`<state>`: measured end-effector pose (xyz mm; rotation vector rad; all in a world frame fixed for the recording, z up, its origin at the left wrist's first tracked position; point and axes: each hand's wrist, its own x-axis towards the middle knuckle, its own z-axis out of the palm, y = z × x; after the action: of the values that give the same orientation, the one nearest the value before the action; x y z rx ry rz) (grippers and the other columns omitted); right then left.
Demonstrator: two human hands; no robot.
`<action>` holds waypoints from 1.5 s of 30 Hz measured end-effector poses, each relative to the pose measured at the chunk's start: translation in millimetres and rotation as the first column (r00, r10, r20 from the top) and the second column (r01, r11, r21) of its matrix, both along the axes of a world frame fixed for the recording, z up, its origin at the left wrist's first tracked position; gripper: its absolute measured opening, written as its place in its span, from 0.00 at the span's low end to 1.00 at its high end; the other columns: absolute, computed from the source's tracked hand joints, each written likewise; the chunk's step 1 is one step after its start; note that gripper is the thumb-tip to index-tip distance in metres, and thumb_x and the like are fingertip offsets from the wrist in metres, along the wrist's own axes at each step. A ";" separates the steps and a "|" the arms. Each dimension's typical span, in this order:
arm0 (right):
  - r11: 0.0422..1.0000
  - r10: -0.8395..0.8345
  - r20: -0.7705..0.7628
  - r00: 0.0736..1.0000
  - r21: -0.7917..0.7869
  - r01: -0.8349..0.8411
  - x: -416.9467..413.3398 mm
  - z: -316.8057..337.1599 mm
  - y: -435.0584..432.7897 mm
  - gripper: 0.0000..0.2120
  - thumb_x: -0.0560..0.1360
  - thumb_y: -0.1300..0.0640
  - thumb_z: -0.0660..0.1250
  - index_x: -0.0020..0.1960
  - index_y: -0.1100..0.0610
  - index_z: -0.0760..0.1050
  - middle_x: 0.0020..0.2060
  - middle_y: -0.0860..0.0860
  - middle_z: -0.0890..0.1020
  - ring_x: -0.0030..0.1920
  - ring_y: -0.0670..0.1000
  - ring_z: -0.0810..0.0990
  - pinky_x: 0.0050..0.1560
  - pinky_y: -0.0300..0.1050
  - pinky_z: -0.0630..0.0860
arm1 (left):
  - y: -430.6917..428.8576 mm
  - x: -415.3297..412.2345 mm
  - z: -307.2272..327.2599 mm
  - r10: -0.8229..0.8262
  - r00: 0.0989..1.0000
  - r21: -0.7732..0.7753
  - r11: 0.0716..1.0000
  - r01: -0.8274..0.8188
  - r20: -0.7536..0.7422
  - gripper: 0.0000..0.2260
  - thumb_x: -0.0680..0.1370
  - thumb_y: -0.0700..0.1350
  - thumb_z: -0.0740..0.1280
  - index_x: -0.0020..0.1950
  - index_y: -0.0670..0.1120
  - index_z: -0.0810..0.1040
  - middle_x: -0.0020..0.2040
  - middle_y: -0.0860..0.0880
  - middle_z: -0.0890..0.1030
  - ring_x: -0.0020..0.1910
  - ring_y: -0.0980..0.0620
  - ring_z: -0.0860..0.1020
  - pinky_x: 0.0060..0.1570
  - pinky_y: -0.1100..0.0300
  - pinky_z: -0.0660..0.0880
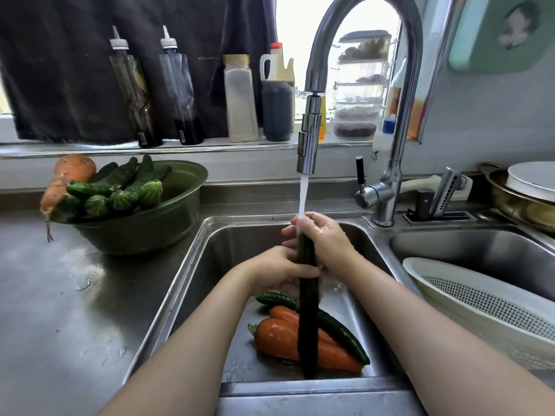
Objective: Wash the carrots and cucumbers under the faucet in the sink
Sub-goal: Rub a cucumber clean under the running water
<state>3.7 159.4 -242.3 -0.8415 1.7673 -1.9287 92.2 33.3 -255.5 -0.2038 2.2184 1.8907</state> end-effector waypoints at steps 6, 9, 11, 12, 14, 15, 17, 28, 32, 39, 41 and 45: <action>1.000 0.001 -0.016 1.000 -0.004 -0.002 8.9 6.8 -0.6 0.20 0.85 0.51 0.62 0.42 0.62 0.82 0.44 0.59 0.87 0.42 0.58 0.86 0.46 0.53 0.84 | 0.7 3.9 -0.3 -0.083 0.995 0.046 0.996 0.080 0.060 0.14 0.84 0.45 0.66 0.67 0.39 0.77 0.61 0.38 0.83 0.62 0.38 0.82 0.65 0.40 0.77; 1.000 0.014 0.081 0.997 0.000 -0.014 7.8 7.4 -3.7 0.17 0.85 0.52 0.62 0.47 0.61 0.83 0.45 0.57 0.88 0.46 0.57 0.87 0.49 0.56 0.83 | 0.1 6.9 3.0 -0.102 0.994 0.056 0.993 0.100 0.048 0.12 0.84 0.43 0.65 0.65 0.40 0.78 0.61 0.39 0.84 0.62 0.39 0.82 0.64 0.42 0.78; 1.000 -0.022 0.137 0.990 0.010 0.021 6.3 5.6 -7.3 0.15 0.85 0.56 0.60 0.50 0.60 0.83 0.47 0.56 0.88 0.51 0.56 0.87 0.58 0.59 0.82 | -0.2 6.8 4.0 -0.082 0.997 0.037 0.996 0.081 0.016 0.10 0.84 0.43 0.65 0.63 0.41 0.79 0.59 0.40 0.84 0.62 0.39 0.82 0.63 0.41 0.78; 0.999 -0.046 0.157 0.986 0.006 0.045 4.1 3.3 -8.4 0.15 0.86 0.57 0.58 0.51 0.58 0.83 0.48 0.56 0.88 0.53 0.57 0.87 0.61 0.59 0.81 | -0.2 6.5 3.7 -0.050 0.999 0.037 0.998 0.050 -0.007 0.09 0.84 0.43 0.65 0.62 0.42 0.79 0.58 0.41 0.85 0.61 0.38 0.82 0.63 0.40 0.78; 0.997 -0.070 0.116 0.991 0.039 0.066 -0.8 -1.3 -7.6 0.16 0.86 0.59 0.56 0.55 0.55 0.84 0.51 0.57 0.87 0.55 0.56 0.86 0.61 0.57 0.81 | 0.6 5.2 3.9 0.056 0.997 0.059 0.997 -0.053 -0.058 0.11 0.84 0.45 0.65 0.64 0.43 0.78 0.55 0.42 0.86 0.57 0.39 0.84 0.62 0.38 0.78; 0.995 -0.059 0.075 0.995 0.079 0.053 -2.5 -2.5 -5.3 0.15 0.86 0.60 0.57 0.60 0.54 0.83 0.54 0.56 0.86 0.55 0.54 0.86 0.59 0.53 0.82 | 0.4 3.5 4.2 0.118 0.989 0.077 0.991 -0.112 -0.086 0.12 0.85 0.48 0.65 0.65 0.44 0.77 0.53 0.41 0.86 0.55 0.38 0.84 0.61 0.37 0.79; 0.992 -0.006 0.083 0.997 0.124 -0.005 -4.0 -4.3 -1.2 0.16 0.85 0.62 0.58 0.68 0.54 0.77 0.58 0.55 0.84 0.56 0.52 0.85 0.54 0.48 0.83 | 2.9 1.3 6.8 0.260 0.957 0.112 0.963 -0.246 -0.132 0.14 0.85 0.54 0.63 0.65 0.46 0.76 0.47 0.42 0.87 0.49 0.39 0.86 0.54 0.40 0.82; 0.938 0.010 0.337 0.941 0.322 -0.125 9.8 -12.8 7.5 0.38 0.82 0.29 0.46 0.47 0.61 0.77 0.28 0.58 0.79 0.26 0.57 0.78 0.30 0.47 0.78 | 34.8 -21.9 6.3 0.523 0.789 0.008 0.835 -0.550 -0.324 0.09 0.82 0.53 0.68 0.54 0.48 0.78 0.48 0.44 0.84 0.49 0.44 0.84 0.51 0.46 0.82; 0.944 0.034 0.303 0.953 0.304 -0.131 11.3 -11.5 7.1 0.38 0.82 0.29 0.44 0.43 0.61 0.74 0.26 0.55 0.72 0.22 0.53 0.70 0.24 0.41 0.69 | 38.0 -17.6 11.8 0.525 0.779 0.110 0.846 -0.522 -0.342 0.07 0.83 0.48 0.66 0.60 0.50 0.73 0.55 0.41 0.82 0.54 0.41 0.83 0.54 0.40 0.82; 0.916 0.166 0.370 0.914 0.286 -0.282 8.7 -14.0 11.8 0.38 0.76 0.23 0.48 0.38 0.58 0.72 0.30 0.54 0.72 0.22 0.51 0.68 0.25 0.40 0.66 | 42.6 -17.1 24.0 0.639 0.718 0.313 0.766 -0.562 -0.275 0.12 0.85 0.52 0.63 0.52 0.43 0.77 0.46 0.43 0.86 0.46 0.46 0.85 0.53 0.48 0.82; 0.907 0.155 0.320 0.935 0.329 -0.263 7.1 -15.1 12.4 0.39 0.73 0.20 0.49 0.38 0.57 0.72 0.29 0.53 0.72 0.23 0.52 0.69 0.26 0.40 0.66 | 45.1 -22.1 27.7 0.681 0.680 0.318 0.730 -0.605 -0.270 0.17 0.84 0.53 0.61 0.46 0.41 0.78 0.44 0.42 0.85 0.43 0.47 0.84 0.51 0.50 0.81; 0.923 0.088 0.270 0.959 0.339 -0.181 2.0 -18.3 15.8 0.37 0.75 0.23 0.53 0.41 0.58 0.74 0.27 0.55 0.72 0.24 0.53 0.69 0.26 0.41 0.68 | 49.9 -27.8 31.5 0.632 0.741 0.348 0.763 -0.545 -0.226 0.19 0.82 0.48 0.60 0.34 0.43 0.80 0.50 0.49 0.87 0.56 0.46 0.82 0.58 0.48 0.77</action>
<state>5.7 175.2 -260.6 -0.5462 1.7792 -1.4815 64.5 83.2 -224.0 -0.6712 2.2407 2.7190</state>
